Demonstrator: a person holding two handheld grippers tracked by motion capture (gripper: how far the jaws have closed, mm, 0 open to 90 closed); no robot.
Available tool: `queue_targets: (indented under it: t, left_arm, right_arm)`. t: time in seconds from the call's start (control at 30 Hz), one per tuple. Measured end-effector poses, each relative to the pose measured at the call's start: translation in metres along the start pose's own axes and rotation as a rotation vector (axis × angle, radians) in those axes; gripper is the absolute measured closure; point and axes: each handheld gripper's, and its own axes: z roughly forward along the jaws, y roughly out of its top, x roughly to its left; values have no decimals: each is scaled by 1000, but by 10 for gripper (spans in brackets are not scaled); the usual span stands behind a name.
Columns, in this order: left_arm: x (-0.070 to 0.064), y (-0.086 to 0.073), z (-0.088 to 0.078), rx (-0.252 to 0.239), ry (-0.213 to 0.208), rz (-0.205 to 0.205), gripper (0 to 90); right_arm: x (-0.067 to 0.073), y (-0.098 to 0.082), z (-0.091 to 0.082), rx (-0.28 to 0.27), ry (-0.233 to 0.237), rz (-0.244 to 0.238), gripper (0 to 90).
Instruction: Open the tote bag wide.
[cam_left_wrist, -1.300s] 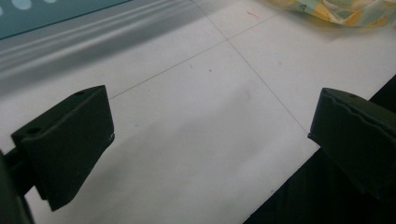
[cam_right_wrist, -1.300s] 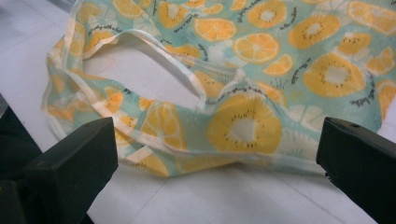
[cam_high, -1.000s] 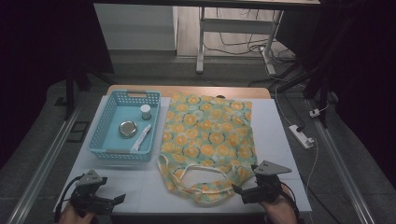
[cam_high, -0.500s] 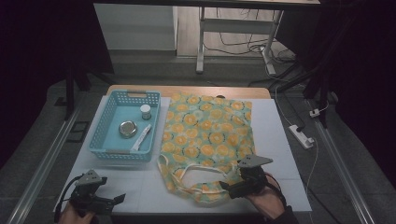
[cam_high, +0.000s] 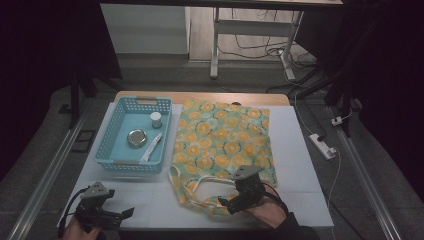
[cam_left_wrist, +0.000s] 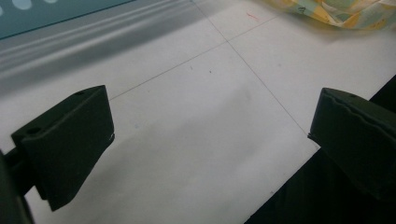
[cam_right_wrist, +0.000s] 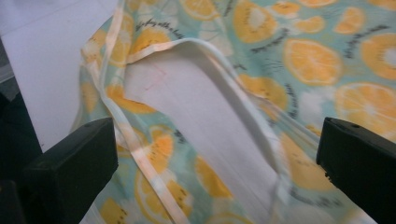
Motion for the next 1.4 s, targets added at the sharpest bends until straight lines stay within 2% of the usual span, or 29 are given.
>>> queue_targets:
  t: [0.4, 0.47, 0.57, 0.63, 0.8, 0.9, 1.07, 1.4]
  left_arm:
    - [0, 0, 0, 0, -2, -2, 0]
    - [0, 0, 0, 1, -2, -3, 0]
    - [0, 0, 0, 2, -2, -2, 0]
    - [0, 0, 0, 4, -2, -1, 0]
    - [0, 0, 1, 4, -1, -2, 0]
    - [0, 0, 1, 4, -1, -3, 0]
    - [1, 1, 1, 5, -1, -3, 0]
    - [1, 1, 1, 5, -2, -4, 0]
  right_arm:
    - [12, 5, 38, 85, 33, -38, 0]
    - [14, 5, 44, 104, 35, -54, 32]
    - [13, 3, 50, 123, 46, -62, 113]
    - [14, 3, 49, 122, 36, -87, 187]
    - [17, 5, 43, 120, 61, -129, 520]
    - [18, 6, 41, 122, 74, -139, 686]
    - [11, 7, 36, 103, 102, -117, 885]
    - [4, 18, 20, 54, 128, -94, 900]
